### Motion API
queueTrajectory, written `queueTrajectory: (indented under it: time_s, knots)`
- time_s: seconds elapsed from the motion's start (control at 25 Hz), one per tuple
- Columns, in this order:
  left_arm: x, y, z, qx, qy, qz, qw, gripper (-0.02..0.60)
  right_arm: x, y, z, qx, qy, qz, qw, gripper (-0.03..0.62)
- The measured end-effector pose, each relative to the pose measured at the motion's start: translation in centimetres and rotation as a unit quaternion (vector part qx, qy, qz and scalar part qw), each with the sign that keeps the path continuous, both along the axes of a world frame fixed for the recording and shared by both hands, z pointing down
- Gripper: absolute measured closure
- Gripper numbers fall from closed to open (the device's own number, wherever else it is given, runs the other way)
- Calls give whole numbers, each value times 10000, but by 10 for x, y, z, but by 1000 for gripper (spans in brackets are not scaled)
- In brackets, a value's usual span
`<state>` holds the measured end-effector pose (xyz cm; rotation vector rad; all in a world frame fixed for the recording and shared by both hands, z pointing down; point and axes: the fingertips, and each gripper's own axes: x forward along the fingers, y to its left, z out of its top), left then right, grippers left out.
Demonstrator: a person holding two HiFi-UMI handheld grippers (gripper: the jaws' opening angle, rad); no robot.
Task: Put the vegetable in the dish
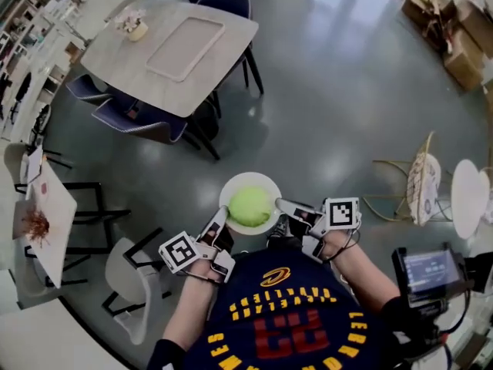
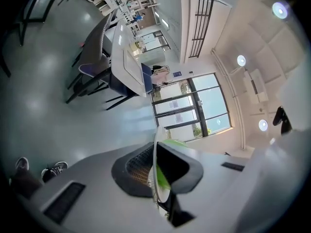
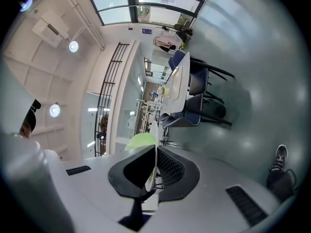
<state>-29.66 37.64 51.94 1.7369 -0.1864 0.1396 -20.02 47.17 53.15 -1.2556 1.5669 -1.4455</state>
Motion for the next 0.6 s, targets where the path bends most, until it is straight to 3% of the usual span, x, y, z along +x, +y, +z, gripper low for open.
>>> queueTrajectory:
  time_s: [0.24,0.4,0.6]
  knots:
    - [50,0,4,-78,79,53,9999,563,48,5,8,-66,17,93,9999,579]
    - [60,-6,19,8,-394,83,9992,563,69,-1,13,-34,14,65,10000,579]
    - [73,-31,30,60,-633,145,9979,563,88,-25,22,-136,12,58,9999,579]
